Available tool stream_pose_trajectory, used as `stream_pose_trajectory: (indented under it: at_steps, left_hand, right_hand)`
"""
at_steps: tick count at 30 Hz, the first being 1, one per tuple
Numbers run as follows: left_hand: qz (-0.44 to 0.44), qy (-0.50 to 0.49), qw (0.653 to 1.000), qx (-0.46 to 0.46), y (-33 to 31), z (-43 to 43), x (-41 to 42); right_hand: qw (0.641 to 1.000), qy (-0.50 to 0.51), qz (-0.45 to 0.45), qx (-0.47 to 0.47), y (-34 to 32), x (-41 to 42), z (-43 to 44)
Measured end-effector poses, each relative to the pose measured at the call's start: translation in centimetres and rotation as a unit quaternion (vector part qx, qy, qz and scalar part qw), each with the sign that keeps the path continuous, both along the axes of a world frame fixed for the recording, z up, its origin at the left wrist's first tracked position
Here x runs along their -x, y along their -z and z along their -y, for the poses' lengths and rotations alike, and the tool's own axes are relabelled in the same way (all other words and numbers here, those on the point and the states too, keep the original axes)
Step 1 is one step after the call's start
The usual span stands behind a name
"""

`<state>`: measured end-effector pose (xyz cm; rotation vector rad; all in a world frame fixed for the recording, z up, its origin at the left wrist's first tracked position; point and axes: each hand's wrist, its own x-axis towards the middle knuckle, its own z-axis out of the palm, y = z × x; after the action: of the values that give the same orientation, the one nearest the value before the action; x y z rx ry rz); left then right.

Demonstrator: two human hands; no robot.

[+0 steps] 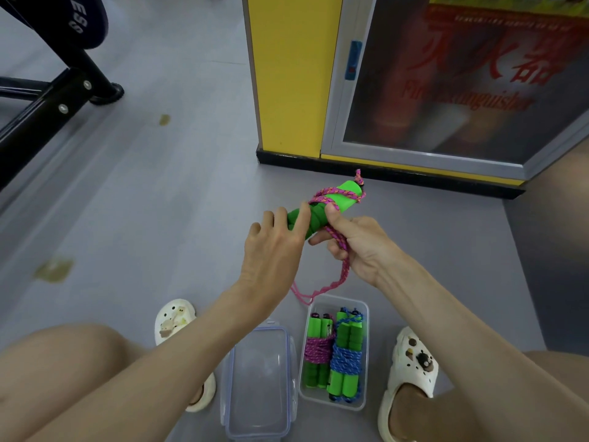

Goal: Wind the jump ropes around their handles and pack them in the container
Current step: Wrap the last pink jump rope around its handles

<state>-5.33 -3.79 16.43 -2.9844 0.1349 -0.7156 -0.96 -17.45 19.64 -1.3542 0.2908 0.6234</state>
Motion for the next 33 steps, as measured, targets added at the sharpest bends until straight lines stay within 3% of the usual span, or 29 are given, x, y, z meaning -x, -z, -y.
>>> stream_pose_trajectory:
  at_steps: [6,9,12,15,17,18,19,28,31,33]
  left_hand:
    - [-0.003,0.071,0.996,0.053,1.5,0.1,-0.2]
    - [-0.103,0.054,0.971,0.21,-0.2,-0.1,-0.4]
    - [-0.225,-0.018,0.862,0.455,-2.2,-1.1,-1.2]
    - [-0.334,-0.042,0.693,0.637,-3.4,-2.4,-1.3]
    - [-0.428,-0.02,0.569,0.702,-3.5,-2.6,-0.8]
    - [-0.45,-0.007,0.531,0.719,-3.5,-2.6,-0.4]
    - [-0.449,-0.001,0.515,0.73,-3.4,-2.6,-0.2]
    - [-0.316,-0.047,0.633,0.705,-3.0,-2.7,-0.9]
    - [-0.288,-0.052,0.704,0.647,-2.4,-2.9,-1.0]
    - [-0.271,-0.052,0.733,0.621,-2.2,-3.0,-1.0]
  right_hand:
    - [0.997,0.048,-0.003,0.055,0.7,-0.2,0.3]
    - [0.998,0.034,0.02,0.055,0.8,-0.7,0.8]
    - [0.996,-0.035,0.037,0.077,0.6,-0.9,1.1]
    - [0.995,-0.081,0.044,0.041,0.4,-0.7,1.0]
    - [0.993,-0.096,0.056,0.041,0.3,-0.6,0.9]
    - [0.992,-0.1,0.061,0.048,0.3,-0.6,0.9]
    - [0.992,-0.1,0.063,0.053,0.4,-0.5,0.8]
    - [0.975,-0.095,0.105,0.172,1.0,-0.4,0.7]
    - [0.967,-0.086,0.103,0.217,1.0,-0.3,0.6]
    - [0.964,-0.07,0.104,0.236,0.9,-0.3,0.6]
